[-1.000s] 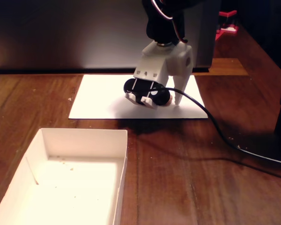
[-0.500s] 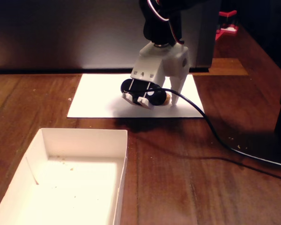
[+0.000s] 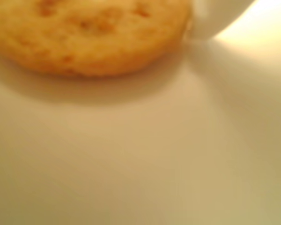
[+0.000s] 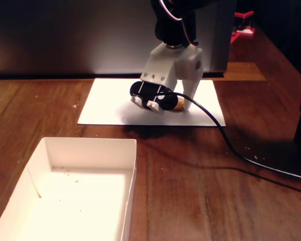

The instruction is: Grasp a mini cookies block and put it in the white box.

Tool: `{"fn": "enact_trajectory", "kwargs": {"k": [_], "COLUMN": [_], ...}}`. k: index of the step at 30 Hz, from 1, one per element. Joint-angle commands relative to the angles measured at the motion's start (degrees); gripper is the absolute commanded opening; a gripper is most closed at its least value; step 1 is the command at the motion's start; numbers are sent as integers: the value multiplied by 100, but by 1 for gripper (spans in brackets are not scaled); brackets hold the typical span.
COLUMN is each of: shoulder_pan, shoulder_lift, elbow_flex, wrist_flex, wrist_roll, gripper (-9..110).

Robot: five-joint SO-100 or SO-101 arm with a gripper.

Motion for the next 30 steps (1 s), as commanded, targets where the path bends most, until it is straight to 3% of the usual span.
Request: {"fn": "enact_trajectory", "kwargs": {"k": [1, 11, 30], "shoulder_pan": [44, -18, -176], "shoulder_lift": [229, 334, 2215], "elbow_flex": [-439, -431, -448], "wrist_flex": [44, 44, -88], "wrist_roll": [105, 97, -554], "gripper": [18, 6, 5]}}
